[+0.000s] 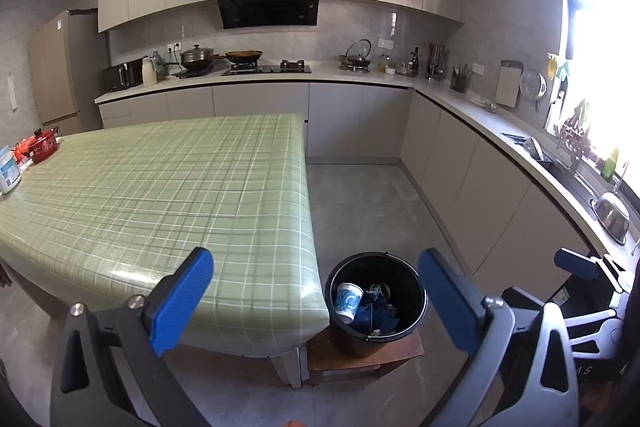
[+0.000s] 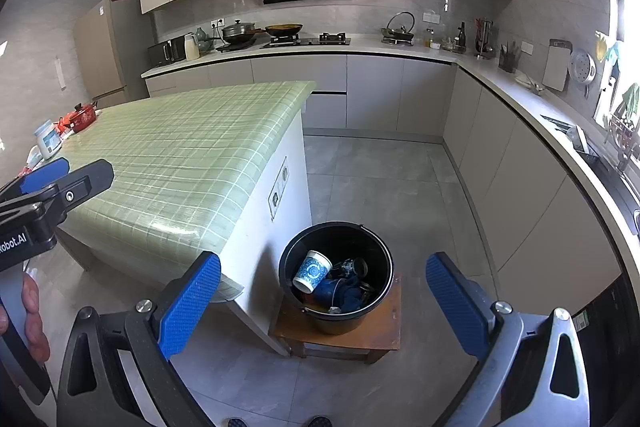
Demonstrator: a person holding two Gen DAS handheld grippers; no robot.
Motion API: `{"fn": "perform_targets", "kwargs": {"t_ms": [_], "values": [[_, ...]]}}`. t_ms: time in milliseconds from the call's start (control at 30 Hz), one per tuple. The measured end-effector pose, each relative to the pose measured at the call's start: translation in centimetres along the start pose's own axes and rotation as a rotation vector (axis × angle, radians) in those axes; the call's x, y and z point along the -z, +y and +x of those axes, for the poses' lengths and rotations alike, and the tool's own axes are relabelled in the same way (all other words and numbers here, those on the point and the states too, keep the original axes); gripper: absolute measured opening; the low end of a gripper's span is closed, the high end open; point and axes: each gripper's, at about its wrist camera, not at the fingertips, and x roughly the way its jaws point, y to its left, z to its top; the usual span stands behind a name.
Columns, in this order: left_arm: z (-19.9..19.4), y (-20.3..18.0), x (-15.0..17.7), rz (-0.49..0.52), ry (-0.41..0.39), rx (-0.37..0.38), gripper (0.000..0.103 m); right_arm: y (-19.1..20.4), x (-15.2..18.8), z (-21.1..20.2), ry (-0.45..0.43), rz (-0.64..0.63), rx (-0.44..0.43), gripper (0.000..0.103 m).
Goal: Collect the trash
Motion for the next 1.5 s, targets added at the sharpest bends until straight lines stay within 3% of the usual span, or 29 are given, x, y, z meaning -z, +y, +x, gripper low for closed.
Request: {"fn": "perform_targets", "kwargs": {"t_ms": [1500], "values": [[0.0,-2.9,-0.9,-0.002,-0.011,-0.028,0.103,-2.0,-0.1,1.0,-0.010,-0.005,-0.035,0.103]]}}
